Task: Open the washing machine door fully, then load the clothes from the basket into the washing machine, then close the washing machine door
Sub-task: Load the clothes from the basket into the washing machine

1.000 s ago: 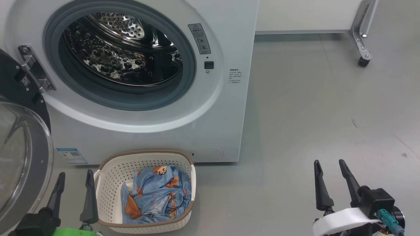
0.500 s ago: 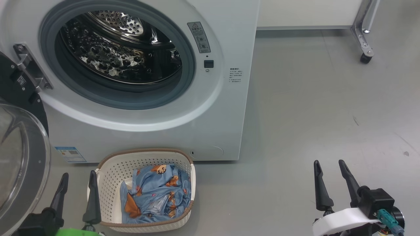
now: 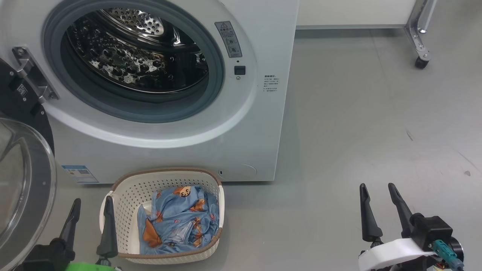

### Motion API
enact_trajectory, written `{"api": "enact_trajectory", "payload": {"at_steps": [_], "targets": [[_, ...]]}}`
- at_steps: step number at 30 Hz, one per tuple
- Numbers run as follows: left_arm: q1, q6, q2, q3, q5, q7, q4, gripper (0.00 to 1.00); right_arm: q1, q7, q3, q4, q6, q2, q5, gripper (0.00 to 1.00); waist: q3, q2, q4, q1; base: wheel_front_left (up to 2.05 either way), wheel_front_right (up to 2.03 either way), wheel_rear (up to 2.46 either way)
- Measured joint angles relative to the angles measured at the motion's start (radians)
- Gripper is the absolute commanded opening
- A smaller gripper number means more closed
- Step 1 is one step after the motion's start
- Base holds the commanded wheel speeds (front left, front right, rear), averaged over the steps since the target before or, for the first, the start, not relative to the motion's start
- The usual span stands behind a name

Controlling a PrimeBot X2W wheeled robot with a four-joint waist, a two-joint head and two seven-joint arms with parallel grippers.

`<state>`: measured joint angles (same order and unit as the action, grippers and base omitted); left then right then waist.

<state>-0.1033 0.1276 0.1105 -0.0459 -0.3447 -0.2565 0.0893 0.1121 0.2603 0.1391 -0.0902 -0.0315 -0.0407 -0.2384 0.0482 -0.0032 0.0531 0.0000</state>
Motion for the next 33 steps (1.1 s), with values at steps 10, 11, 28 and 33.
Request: {"api": "enact_trajectory", "payload": {"at_steps": [10,11,28,33], "targets": [[0.001,0.000,0.000,-0.005,-0.004,0.000,-0.008,1.00,-0.002,0.000,0.021,0.009,0.007,0.000,0.000,1.00,0.038,0.0000,-0.003,0.0000,0.00,0.00,0.00],[0.001,0.000,0.000,-0.004,-0.009,0.000,-0.009,1.00,-0.002,0.000,0.024,0.010,0.007,0.000,0.000,1.00,0.044,0.0000,-0.004,0.0000,0.00,0.00,0.00],[0.028,0.000,0.013,-0.023,-0.028,0.000,-0.016,1.00,-0.033,0.000,0.063,0.019,0.016,0.000,-0.001,1.00,0.154,0.0000,-0.027,0.0000,0.00,0.00,0.00],[0.048,0.000,0.022,-0.032,-0.043,0.000,-0.025,1.00,-0.048,0.000,0.073,0.028,0.026,-0.001,-0.005,1.00,0.203,0.0000,-0.033,0.0000,0.00,0.00,0.00]]}}
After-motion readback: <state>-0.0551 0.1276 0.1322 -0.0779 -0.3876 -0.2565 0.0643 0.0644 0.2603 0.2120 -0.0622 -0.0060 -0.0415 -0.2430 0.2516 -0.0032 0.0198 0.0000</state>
